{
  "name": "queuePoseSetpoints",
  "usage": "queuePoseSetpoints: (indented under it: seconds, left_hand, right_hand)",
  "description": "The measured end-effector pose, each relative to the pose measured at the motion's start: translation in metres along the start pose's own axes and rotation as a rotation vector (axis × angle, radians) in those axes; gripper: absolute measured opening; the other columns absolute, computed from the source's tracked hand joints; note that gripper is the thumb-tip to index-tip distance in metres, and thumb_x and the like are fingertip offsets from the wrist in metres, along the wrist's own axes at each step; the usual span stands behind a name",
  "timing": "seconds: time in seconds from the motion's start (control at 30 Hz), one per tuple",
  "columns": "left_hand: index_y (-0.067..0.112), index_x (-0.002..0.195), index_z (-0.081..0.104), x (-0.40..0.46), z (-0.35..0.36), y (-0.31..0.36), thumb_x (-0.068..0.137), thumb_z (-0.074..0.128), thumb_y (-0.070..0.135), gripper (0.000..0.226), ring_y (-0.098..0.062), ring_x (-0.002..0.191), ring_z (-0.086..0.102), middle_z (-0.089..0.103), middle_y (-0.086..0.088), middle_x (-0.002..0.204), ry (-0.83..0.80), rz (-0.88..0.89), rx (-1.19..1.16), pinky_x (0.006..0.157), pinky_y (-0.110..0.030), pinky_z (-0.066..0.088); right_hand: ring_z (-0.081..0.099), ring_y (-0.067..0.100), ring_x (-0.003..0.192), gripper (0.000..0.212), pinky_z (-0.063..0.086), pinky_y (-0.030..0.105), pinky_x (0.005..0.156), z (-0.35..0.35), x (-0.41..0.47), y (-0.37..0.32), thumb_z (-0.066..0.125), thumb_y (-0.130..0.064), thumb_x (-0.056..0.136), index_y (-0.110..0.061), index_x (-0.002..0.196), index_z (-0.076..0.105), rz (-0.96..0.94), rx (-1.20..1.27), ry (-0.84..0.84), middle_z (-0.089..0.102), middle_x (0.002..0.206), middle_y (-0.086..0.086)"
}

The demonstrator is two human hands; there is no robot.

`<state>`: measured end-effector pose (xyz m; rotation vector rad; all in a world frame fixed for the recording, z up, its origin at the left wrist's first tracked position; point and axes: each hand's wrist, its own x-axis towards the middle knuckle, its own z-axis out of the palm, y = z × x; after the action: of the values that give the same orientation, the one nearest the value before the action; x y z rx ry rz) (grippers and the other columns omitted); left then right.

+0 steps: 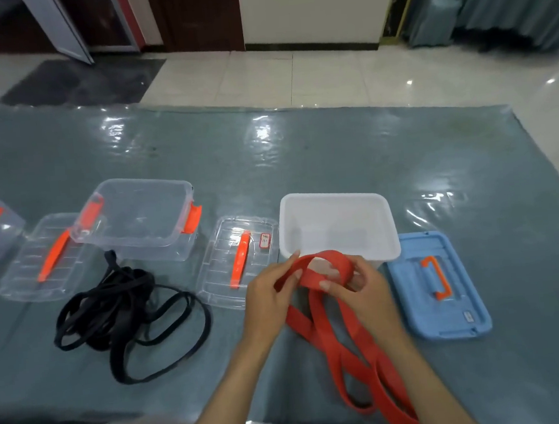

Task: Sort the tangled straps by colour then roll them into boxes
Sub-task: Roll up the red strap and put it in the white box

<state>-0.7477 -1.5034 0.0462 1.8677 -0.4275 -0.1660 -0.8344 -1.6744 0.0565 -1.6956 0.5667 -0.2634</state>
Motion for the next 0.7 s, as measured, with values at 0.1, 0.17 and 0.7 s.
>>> queuePoseSetpoints:
  seconds: [0.1, 0.17, 0.7]
  left_hand:
    - [0.024, 0.125, 0.075, 0.01, -0.003, 0.021, 0.097, 0.071, 0.013, 0.03, 0.004, 0.111, 0.068, 0.075, 0.024, 0.114, 0.059, 0.002, -0.134, 0.096, -0.01, 0.046]
    - [0.021, 0.123, 0.077, 0.021, -0.007, 0.039, 0.097, 0.071, 0.012, 0.028, -0.002, 0.106, 0.072, 0.077, 0.018, 0.112, 0.087, -0.007, -0.245, 0.094, -0.017, 0.052]
    - [0.031, 0.117, 0.074, 0.066, -0.059, 0.166, 0.104, 0.058, 0.01, 0.029, -0.003, 0.095, 0.072, 0.08, 0.008, 0.103, -0.093, 0.309, -0.462, 0.084, -0.019, 0.056]
  right_hand:
    - [0.074, 0.019, 0.107, 0.055, 0.056, 0.049, 0.102, 0.002, 0.01, -0.04, 0.087, -0.011, 0.082, -0.032, 0.127, 0.065, -0.12, 0.051, -0.029, 0.076, 0.118, -0.002]
    - [0.073, 0.017, 0.111, 0.06, 0.053, 0.051, 0.105, 0.008, 0.02, -0.063, 0.085, -0.015, 0.084, -0.036, 0.135, 0.06, -0.205, 0.041, -0.062, 0.074, 0.122, -0.005]
    - [0.072, 0.0, 0.086, 0.085, 0.061, 0.027, 0.084, 0.022, 0.041, -0.215, 0.079, -0.061, 0.074, -0.037, 0.151, 0.051, -0.513, -0.069, 0.136, 0.078, 0.101, -0.014]
